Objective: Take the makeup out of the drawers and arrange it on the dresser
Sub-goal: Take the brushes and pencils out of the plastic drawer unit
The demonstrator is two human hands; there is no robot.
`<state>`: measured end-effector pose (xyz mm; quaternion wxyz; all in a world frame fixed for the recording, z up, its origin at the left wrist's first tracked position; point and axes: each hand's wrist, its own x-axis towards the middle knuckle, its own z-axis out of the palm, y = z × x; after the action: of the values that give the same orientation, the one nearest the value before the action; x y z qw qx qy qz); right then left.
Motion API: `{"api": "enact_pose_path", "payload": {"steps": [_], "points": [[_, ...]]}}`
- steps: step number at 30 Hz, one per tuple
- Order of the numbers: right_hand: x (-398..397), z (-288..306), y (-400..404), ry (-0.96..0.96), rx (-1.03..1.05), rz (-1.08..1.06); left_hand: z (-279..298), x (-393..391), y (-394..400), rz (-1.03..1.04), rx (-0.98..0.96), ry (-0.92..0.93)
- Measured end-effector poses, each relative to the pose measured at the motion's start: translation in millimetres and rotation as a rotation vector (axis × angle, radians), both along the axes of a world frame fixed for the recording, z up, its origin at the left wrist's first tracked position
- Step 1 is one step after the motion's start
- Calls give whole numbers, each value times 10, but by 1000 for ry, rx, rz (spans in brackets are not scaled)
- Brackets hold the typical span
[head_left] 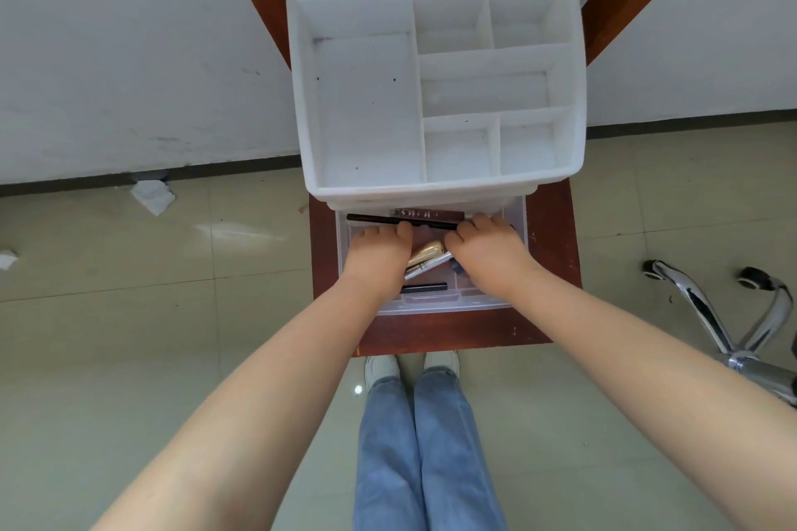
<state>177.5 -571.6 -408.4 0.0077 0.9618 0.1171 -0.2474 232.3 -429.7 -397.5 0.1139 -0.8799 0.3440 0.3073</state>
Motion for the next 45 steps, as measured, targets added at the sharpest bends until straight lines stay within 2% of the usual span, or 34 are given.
{"api": "enact_pose_path", "payload": {"steps": [5,7,14,16,18,23,31,35,39,45], "points": [[-106,198,16,58,-37,-52,-80,-14,16,-3,-49,-32],[-171,241,-46,109,31,-159,-32,-25,36,6,-75,-9],[-278,368,-63,-68,113,-248,242,-71,213,179,-218,90],[-216,390,-31,-74,152,-354,318,-80,318,237,-226,104],[-155,352,-21,-3,137,-415,376,-91,437,283,-240,96],[-26,264,140,37,47,-333,459,-127,686,324,-149,34],[53,156,303,64,-40,-229,514,-192,796,389,-163,210],[35,234,268,95,-4,-344,536,-153,772,368,-240,301],[-2,572,143,137,83,-490,523,-105,685,286,-257,342],[-486,745,-126,225,226,-882,411,-59,298,166,-249,278]]}}
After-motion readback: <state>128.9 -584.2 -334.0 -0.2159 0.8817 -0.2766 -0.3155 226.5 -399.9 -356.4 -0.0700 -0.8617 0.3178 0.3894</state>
